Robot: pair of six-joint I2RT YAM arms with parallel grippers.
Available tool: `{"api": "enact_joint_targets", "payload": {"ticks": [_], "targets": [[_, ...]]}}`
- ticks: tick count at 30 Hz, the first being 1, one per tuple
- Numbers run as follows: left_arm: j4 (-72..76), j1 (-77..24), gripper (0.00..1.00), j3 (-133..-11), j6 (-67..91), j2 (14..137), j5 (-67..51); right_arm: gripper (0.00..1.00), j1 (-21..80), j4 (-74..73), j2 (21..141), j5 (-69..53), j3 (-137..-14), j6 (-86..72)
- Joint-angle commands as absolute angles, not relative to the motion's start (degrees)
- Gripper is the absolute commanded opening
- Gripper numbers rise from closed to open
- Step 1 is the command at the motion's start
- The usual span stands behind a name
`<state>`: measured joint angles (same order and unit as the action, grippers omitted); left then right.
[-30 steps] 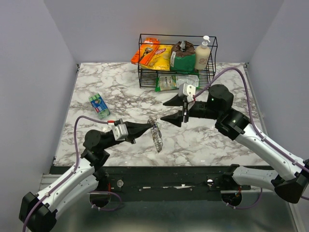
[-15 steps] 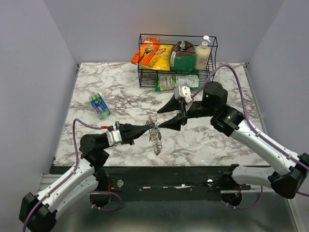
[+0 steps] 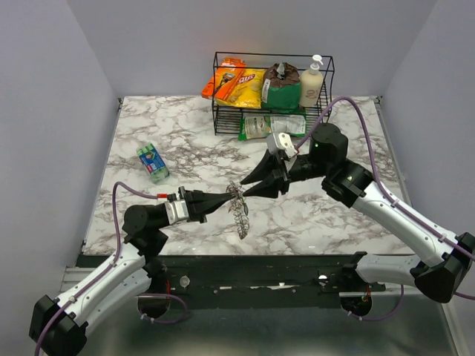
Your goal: Put the keys on the keyring
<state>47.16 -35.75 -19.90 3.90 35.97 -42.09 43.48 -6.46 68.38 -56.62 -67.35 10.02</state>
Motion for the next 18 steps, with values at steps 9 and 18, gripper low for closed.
{"api": "enact_joint_targets", "payload": {"ticks": [9, 18], "targets": [[48.25, -36.03, 0.0, -23.47, 2.29, 36.48, -44.03, 0.34, 43.86, -7.73, 72.16, -58.45, -69.61, 9.49], [46.58, -35.95, 0.0, -24.26, 1.67, 35.77, -43.59, 0.17, 43.77, -8.79, 69.52, -55.29, -67.68, 11.16]]}}
